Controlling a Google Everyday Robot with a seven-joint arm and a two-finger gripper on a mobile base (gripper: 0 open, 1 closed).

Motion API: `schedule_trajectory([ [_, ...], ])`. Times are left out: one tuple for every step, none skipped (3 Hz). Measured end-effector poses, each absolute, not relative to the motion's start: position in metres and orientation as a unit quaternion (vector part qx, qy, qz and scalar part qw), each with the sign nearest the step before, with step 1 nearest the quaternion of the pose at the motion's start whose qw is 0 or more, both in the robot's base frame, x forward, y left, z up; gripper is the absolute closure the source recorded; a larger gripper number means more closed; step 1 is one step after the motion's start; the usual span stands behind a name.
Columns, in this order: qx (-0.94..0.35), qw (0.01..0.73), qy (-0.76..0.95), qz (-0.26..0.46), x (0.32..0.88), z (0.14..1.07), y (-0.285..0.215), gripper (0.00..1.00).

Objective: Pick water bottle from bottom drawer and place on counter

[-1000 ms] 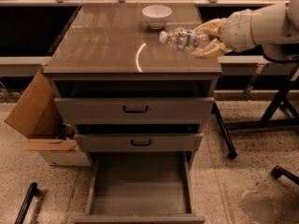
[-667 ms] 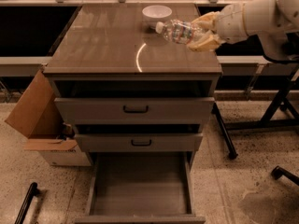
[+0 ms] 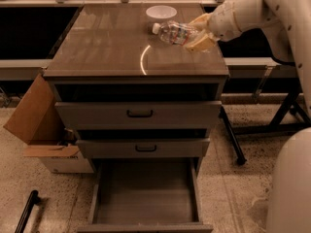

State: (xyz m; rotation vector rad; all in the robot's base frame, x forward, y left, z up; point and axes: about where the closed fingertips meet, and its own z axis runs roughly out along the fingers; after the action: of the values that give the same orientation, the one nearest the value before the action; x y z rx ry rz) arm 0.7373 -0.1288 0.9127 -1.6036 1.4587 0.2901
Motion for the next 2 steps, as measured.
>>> schedule_trajectory([
  [-0.645, 0.449, 0.608, 0.114, 0.750, 0.897, -0.121, 1.00],
  [-0.628, 0.448, 0.627, 0.112, 0.766, 0.880, -0.116, 0.82],
])
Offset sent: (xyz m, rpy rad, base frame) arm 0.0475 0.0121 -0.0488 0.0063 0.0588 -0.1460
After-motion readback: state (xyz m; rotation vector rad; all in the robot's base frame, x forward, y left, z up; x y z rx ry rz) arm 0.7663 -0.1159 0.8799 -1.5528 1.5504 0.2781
